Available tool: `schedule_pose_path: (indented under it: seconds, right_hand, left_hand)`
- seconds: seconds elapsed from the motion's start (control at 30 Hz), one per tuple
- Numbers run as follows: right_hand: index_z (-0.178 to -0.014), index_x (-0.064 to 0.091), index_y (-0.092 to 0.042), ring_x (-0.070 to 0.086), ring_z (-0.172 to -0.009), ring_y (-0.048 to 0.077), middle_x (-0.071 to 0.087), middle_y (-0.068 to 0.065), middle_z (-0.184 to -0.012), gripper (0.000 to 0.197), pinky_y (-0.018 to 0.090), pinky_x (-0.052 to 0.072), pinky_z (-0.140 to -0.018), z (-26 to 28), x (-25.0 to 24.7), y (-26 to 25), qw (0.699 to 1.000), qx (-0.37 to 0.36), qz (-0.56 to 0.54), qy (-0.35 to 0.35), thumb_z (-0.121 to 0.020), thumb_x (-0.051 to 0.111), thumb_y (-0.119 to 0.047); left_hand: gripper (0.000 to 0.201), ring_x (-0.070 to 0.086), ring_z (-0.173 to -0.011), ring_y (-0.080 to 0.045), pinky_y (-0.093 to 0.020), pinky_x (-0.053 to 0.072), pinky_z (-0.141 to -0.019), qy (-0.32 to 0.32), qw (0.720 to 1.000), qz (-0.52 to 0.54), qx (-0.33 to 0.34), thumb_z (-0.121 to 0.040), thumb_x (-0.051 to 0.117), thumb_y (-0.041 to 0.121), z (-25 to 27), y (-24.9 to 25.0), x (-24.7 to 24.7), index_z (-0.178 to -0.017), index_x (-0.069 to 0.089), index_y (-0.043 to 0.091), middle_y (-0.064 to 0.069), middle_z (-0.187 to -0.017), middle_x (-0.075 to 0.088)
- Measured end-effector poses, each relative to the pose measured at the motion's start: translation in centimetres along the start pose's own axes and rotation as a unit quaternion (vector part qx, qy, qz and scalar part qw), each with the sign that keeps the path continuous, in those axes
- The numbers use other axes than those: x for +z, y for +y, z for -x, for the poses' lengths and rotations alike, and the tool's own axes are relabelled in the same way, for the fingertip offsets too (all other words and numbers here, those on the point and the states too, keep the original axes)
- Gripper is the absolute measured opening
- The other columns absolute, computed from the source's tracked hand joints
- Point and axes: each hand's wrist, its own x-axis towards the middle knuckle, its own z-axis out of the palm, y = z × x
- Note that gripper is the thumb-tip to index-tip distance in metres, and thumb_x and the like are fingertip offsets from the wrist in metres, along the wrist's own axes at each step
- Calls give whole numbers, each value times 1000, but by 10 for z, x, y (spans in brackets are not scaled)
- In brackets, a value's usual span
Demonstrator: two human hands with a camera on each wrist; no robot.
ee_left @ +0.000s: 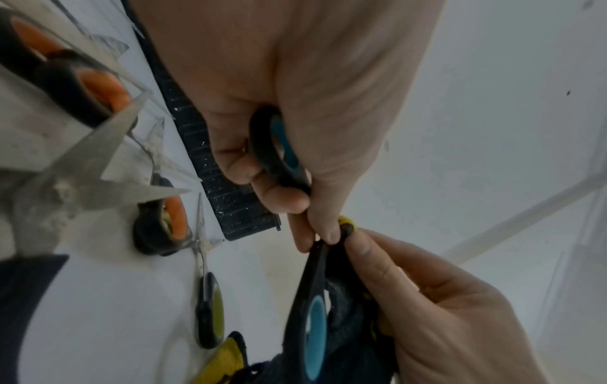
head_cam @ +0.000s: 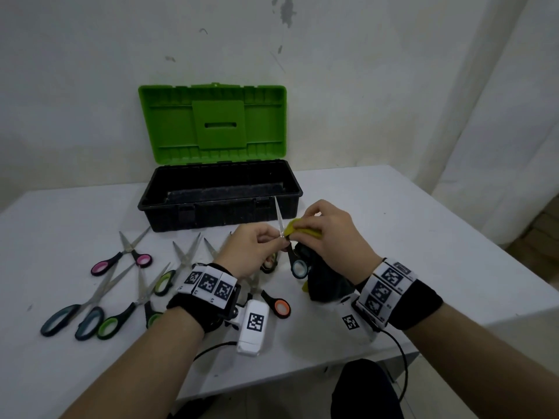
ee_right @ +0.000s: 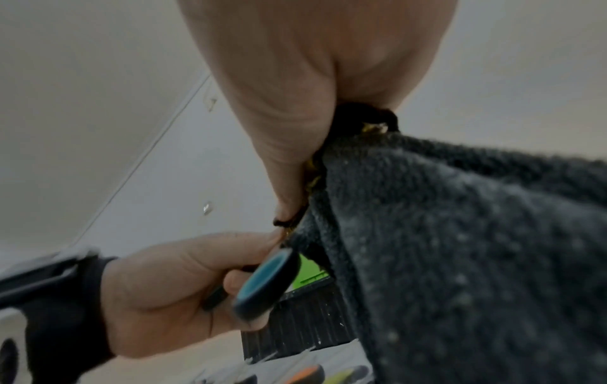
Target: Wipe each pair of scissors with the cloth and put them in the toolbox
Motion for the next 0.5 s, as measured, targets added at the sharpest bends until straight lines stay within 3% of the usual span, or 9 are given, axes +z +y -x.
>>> schedule_pose_path:
  seconds: [0.13, 0.2, 0.27, 0.37, 0.5]
  right_hand:
    - [-95, 77, -14, 62, -76, 20, 62, 7, -93, 16, 32, 53, -72, 4, 5, -4, 1000, -22, 9, -2, -82, 75, -23]
    - [-96, 76, -12, 62, -75, 23, 62, 7, -92, 13, 39, 55, -68, 4, 8, -4, 999, -32, 17, 3, -87, 68, -17]
    - [-97, 75, -10, 61, -71, 25, 59, 8, -92, 15, 42, 54, -62, 5, 9, -5, 998, -49, 35, -3, -90, 63, -16]
    - [-98, 73, -9, 58, -67, 28, 55, 9, -90, 13, 44, 52, -57, 6, 6, -5, 997, -60, 49, -15, -90, 63, -14]
    - [-94, 75, -10, 57, -68, 27, 53, 9, -87, 11, 44, 52, -63, -1, -4, 14, 997, 40, 60, 38, -90, 65, -11]
  left_hand:
    - [10, 64, -64, -7, -24, 47, -61, 12, 999, 31, -6, -87, 75, 20, 1, 2, 4, -88, 72, 11, 0, -78, 76]
    - [9, 60, -59, -11, -23, 45, -55, 16, 999, 50, -12, -87, 75, 15, 1, 3, 6, -87, 71, 8, -2, -76, 75]
    - [7, 55, -56, -16, -24, 43, -50, 21, 998, 63, -8, -87, 74, 11, 2, 4, 7, -85, 69, 6, -2, -71, 73]
    - [8, 53, -50, -8, -22, 42, -49, 29, 998, 62, 5, -87, 74, 10, 5, 5, 9, -81, 68, 9, 5, -63, 69]
    - [14, 51, -46, -3, -22, 41, -49, 40, 996, 79, -2, -88, 73, 10, 8, 8, 6, -76, 66, 12, 7, -60, 67]
